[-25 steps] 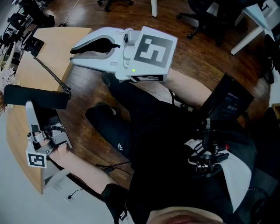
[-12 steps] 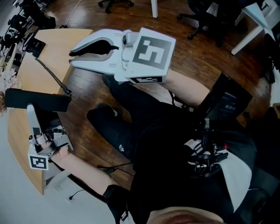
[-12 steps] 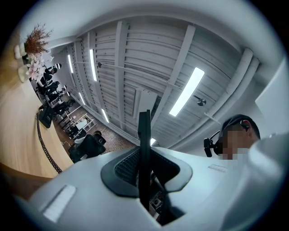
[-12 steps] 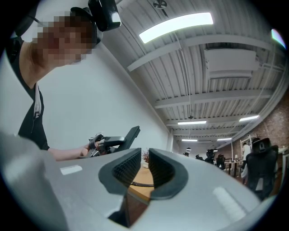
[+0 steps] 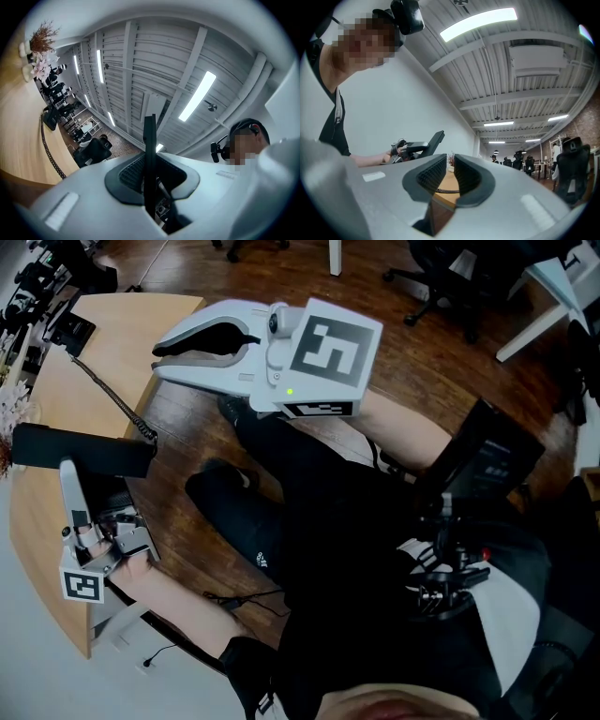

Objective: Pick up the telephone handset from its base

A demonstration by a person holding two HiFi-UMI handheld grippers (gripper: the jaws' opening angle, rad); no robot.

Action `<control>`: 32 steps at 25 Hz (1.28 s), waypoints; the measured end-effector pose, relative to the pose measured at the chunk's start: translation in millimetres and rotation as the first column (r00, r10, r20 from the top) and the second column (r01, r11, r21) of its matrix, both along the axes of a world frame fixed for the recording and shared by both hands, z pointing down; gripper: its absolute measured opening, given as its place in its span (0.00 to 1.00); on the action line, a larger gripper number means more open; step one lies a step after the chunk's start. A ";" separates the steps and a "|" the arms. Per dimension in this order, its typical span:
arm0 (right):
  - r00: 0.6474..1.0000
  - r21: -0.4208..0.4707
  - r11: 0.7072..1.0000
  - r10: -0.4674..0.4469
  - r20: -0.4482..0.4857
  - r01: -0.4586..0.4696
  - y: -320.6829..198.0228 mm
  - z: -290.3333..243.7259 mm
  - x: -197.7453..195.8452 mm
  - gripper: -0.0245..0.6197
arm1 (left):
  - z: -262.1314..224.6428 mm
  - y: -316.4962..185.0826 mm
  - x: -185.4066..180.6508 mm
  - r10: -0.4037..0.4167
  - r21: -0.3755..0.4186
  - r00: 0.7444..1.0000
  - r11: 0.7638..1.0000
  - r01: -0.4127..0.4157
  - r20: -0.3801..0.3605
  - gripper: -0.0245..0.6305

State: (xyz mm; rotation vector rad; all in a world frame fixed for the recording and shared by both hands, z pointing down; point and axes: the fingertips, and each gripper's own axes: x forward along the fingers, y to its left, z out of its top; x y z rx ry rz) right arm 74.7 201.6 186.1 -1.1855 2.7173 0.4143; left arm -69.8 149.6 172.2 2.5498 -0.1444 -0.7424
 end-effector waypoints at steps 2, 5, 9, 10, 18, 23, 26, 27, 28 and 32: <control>1.000 -0.002 1.000 0.003 0.002 -0.003 -2.2 4.5 -0.9 0.12 | 4.3 -1.0 -1.4 0.003 -0.003 1.000 1.000 -0.003 -0.001 0.15; 1.000 -0.018 1.000 0.001 0.006 -0.001 -23.8 18.1 -3.3 0.12 | 18.8 -20.8 -5.6 -0.002 -0.021 1.000 1.000 0.002 -0.005 0.15; 1.000 -0.039 0.999 -0.001 0.022 0.002 -52.4 21.7 2.2 0.12 | 22.8 -48.8 -0.8 -0.003 -0.045 1.000 0.999 0.003 0.001 0.15; 1.000 -0.041 0.999 -0.001 0.026 0.002 -54.0 21.0 2.7 0.12 | 21.5 -50.4 -0.4 -0.003 -0.048 1.000 0.999 0.003 0.004 0.15; 1.000 -0.035 0.999 -0.002 0.025 0.003 -101.3 21.4 6.6 0.12 | 20.3 -93.9 -0.5 -0.014 -0.034 1.000 0.999 0.014 0.003 0.15; 1.000 -0.013 1.000 -0.007 0.028 0.007 -122.2 13.9 4.7 0.11 | 11.2 -112.5 -4.3 -0.020 -0.007 1.000 1.000 0.020 0.009 0.15; 0.999 -0.003 1.000 -0.011 0.031 0.011 -137.9 10.9 5.0 0.11 | 8.0 -126.4 -5.2 -0.025 0.000 1.000 1.000 0.025 0.009 0.15; 0.999 -0.001 1.000 -0.013 0.032 0.013 -145.9 10.3 5.0 0.11 | 7.5 -134.1 -5.5 -0.027 0.002 1.000 1.000 0.027 0.009 0.15; 0.999 0.001 1.000 -0.015 0.032 0.015 -156.6 9.9 4.7 0.11 | 7.3 -144.4 -5.7 -0.028 0.004 1.000 1.000 0.028 0.010 0.15; 0.999 0.001 1.000 -0.021 0.034 0.021 -204.2 9.4 2.8 0.11 | 7.4 -189.9 -6.0 -0.029 0.005 0.999 1.000 0.029 0.014 0.15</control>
